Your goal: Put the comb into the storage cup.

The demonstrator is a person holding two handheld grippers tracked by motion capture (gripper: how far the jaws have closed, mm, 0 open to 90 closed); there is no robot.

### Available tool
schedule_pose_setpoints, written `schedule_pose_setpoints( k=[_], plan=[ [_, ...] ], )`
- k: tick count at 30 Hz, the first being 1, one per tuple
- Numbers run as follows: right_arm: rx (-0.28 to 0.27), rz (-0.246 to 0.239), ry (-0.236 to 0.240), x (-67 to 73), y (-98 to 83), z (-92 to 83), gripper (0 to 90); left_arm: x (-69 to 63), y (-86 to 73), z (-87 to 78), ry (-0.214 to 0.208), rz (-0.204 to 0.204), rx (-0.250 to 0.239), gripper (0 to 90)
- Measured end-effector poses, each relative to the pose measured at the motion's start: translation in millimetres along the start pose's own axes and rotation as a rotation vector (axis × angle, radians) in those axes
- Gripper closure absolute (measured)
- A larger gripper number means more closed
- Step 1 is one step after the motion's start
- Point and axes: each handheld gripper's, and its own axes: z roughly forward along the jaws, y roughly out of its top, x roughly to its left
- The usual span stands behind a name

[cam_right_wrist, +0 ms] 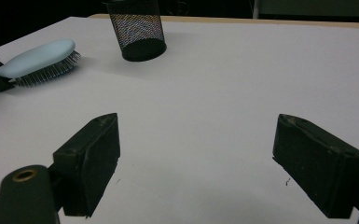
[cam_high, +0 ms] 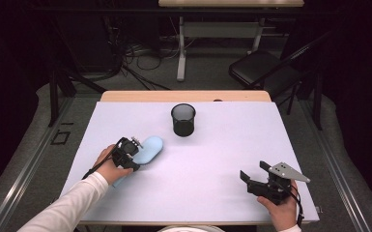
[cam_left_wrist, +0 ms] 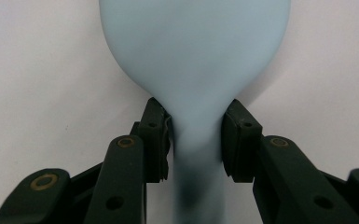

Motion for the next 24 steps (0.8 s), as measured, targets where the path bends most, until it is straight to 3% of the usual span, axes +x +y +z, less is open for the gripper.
schedule_pose_setpoints(
  k=[7,12,24],
  plan=[
    [0.002,0.000,0.002,0.2,0.0,0.2,14.4,1.5,0.3,0.1,-0.013,-0.011,0.003,66.9],
    [0.002,-0.002,0.002,0.2,0.0,0.1,14.4,2.9,0.5,0.5,-0.026,-0.045,0.004,67.7],
    [0.002,0.004,0.003,0.6,-0.2,0.0,14.4,3.2,-0.5,0.1,-0.030,-0.051,0.002,68.8]
  ],
)
